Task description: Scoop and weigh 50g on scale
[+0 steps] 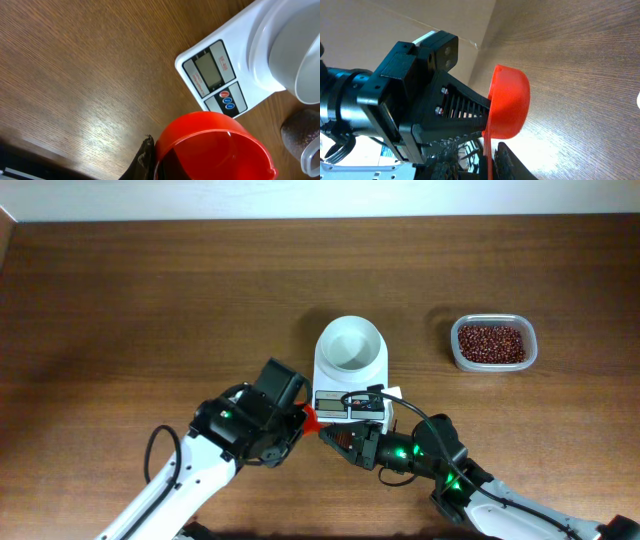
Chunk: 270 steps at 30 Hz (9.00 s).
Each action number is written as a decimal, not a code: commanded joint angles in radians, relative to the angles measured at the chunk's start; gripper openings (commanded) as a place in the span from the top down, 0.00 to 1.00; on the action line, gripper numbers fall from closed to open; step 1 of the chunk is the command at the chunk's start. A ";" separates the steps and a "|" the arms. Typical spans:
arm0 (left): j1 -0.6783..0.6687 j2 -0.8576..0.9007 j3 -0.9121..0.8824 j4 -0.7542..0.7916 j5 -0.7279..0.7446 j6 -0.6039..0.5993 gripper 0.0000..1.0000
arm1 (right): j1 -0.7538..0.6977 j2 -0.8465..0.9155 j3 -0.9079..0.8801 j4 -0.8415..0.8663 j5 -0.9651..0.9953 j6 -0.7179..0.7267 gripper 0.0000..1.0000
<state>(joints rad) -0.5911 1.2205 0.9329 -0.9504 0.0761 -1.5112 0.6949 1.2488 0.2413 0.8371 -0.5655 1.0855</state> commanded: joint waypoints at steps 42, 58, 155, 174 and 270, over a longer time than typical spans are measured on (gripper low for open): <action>-0.020 0.005 -0.002 -0.015 -0.012 0.066 1.00 | 0.007 0.004 0.011 -0.010 0.025 0.008 0.76; -0.037 0.005 -0.002 -0.017 -0.012 0.089 1.00 | 0.005 0.004 0.011 -0.011 0.029 0.008 0.81; -0.034 0.005 -0.001 0.211 -0.126 0.359 1.00 | -1.074 -0.105 0.303 0.544 -0.986 0.591 0.96; -0.034 0.005 -0.001 0.228 -0.129 0.358 0.99 | -0.870 0.372 0.753 0.346 -0.908 0.551 0.96; -0.297 0.532 -0.001 0.698 -0.388 0.456 1.00 | -0.787 -0.372 0.920 -2.038 0.184 -1.104 0.96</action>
<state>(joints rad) -0.8864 1.7367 0.9329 -0.2565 -0.2794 -1.0374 -0.0963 0.8772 1.1618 -1.2015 -0.3889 -0.0227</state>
